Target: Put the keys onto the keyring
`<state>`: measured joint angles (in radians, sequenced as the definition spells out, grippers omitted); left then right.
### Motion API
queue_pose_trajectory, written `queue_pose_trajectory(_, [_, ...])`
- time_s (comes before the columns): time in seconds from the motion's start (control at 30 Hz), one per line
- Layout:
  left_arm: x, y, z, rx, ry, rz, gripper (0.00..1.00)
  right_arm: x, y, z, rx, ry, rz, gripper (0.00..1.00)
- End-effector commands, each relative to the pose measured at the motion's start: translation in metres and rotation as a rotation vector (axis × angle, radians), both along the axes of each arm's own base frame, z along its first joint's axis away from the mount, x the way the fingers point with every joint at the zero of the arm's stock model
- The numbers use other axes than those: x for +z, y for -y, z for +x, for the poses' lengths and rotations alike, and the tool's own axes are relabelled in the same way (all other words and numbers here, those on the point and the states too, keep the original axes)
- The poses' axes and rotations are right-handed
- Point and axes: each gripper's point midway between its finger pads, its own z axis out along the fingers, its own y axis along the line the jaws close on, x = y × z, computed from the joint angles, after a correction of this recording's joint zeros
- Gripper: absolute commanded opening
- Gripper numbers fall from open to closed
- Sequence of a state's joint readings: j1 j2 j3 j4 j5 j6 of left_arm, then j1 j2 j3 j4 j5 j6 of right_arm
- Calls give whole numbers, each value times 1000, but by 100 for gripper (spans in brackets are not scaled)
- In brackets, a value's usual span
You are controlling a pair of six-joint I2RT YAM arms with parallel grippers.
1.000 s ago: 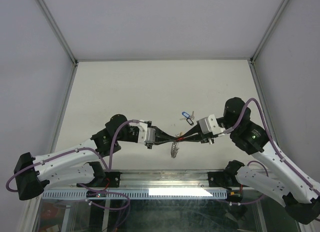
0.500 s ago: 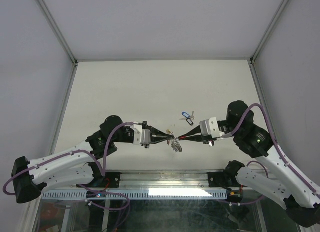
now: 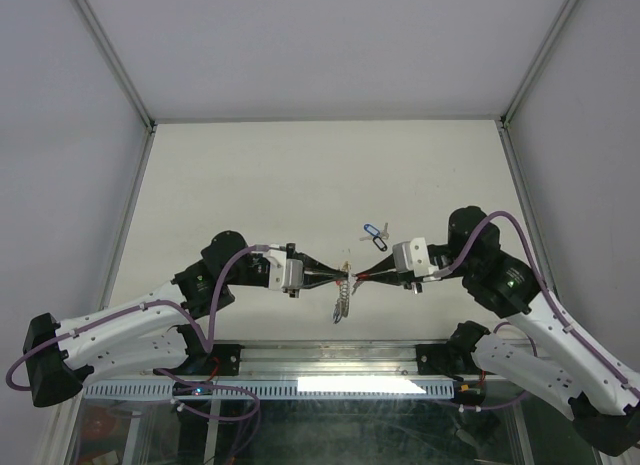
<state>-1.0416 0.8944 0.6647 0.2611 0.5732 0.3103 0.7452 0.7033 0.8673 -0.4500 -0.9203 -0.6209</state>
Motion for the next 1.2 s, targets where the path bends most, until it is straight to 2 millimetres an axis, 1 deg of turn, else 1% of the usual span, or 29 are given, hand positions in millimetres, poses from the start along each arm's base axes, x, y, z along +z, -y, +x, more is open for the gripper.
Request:
queue_pose_trajectory(0.0, [35,-5,-3,5,83,-102,0,2,-3,6,-24,4,21,2])
queue_pose_trajectory(0.1, [35,-5,-3,6,86,-103,0,2,-4,6,-24,1,32,2])
queue_pose_trajectory(0.17, [34,-5,-3,8,85,-100,0,4,-4,8,-34,10,41,0])
queue_pose_trajectory(0.43, [29,-7,1,35,80,-90,0,28,2,14,-98,97,111,0])
queue_pose_trajectory(0.63, [28,-12,3,58,79,-98,0,39,6,13,-114,122,121,0])
queue_pose_trajectory(0.83, [24,-13,4,69,73,-92,0,54,7,11,-108,142,150,0])
queue_pose_trajectory(1.0, [25,-11,9,94,52,-99,0,59,6,8,-92,140,160,0])
queue_pose_trajectory(1.03, [24,-10,10,94,46,-97,1,60,6,7,-84,137,162,0])
queue_pose_trajectory(1.07, [24,-9,11,94,42,-97,5,59,5,6,-78,135,163,0])
queue_pose_trajectory(1.17, [22,-5,12,90,29,-90,19,60,5,4,-67,133,169,0])
